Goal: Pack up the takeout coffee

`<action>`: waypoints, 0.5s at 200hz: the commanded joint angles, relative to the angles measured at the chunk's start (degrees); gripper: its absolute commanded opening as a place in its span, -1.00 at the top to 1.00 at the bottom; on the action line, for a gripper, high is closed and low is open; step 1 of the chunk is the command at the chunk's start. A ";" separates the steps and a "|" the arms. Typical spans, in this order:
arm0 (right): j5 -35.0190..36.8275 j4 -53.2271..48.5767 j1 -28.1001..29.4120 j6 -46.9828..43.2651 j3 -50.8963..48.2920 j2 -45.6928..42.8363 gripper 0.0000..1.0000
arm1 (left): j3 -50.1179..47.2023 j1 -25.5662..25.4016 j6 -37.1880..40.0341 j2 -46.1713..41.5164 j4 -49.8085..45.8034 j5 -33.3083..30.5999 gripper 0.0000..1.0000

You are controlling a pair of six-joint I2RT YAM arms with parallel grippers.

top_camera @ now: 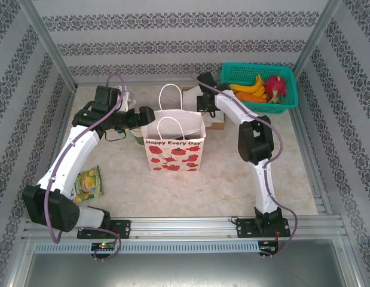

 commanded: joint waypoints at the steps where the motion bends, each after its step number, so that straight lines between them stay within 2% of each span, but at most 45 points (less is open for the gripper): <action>1: 1.52 2.28 0.59 -0.98 -1.99 -3.88 1.00 | 0.52 -0.52 1.27 -2.64 1.53 -1.85 -0.99; 73: 2.02 9.48 0.20 0.20 -9.28 -11.98 1.00 | -1.68 -0.48 1.64 -6.80 4.31 -5.06 -0.99; 100: -1.69 13.61 -1.65 2.78 -13.53 -15.90 1.00 | -3.14 -0.41 1.68 -8.82 6.39 -6.34 -0.99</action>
